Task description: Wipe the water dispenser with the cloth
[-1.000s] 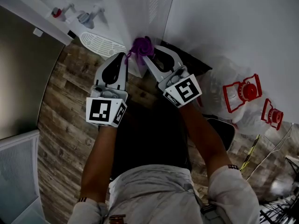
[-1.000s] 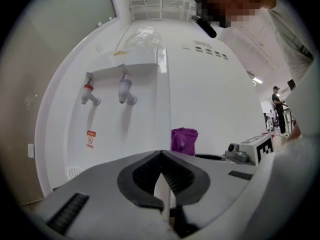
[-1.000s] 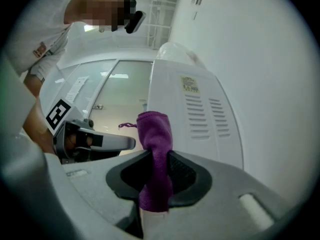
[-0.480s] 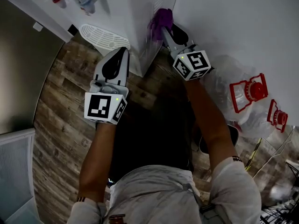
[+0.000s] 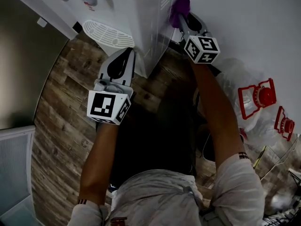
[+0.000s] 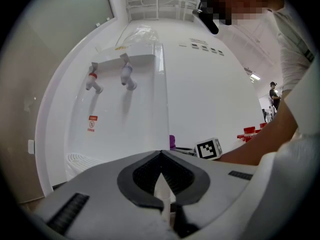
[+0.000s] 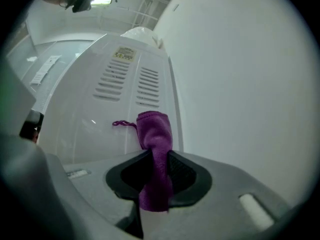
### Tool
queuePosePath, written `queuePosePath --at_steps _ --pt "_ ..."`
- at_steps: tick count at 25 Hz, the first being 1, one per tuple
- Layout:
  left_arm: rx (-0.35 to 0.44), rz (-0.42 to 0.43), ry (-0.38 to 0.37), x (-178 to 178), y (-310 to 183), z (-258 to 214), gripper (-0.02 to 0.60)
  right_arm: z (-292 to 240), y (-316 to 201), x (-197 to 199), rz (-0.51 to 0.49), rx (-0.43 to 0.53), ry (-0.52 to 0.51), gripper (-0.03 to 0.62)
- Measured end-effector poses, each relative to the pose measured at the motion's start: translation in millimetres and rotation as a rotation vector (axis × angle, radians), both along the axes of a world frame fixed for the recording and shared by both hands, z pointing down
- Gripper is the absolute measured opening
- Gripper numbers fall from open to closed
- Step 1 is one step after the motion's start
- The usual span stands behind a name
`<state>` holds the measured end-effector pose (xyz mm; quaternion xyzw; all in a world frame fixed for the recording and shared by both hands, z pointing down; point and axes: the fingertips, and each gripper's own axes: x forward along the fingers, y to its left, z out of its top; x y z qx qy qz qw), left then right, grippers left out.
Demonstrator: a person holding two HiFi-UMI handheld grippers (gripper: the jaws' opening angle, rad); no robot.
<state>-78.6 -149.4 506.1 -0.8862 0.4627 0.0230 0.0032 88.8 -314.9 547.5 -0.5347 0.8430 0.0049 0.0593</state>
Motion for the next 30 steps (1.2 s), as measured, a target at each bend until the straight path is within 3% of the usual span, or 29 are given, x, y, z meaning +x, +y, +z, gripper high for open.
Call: queuePosePath --at_steps 12,23,30 --pt "-0.037 0.007 -0.034 3 1 33 -0.002 8 -5 12 0.015 0.035 -0.014 0.094" --pt "-0.088 -0.010 -0.028 5 2 60 -0.002 9 100 -42 -0.161 0.124 -0.058 0.094" --pt "-0.097 -0.008 -0.032 7 4 71 -0.002 32 160 -97 -0.324 0.123 0.017 0.094"
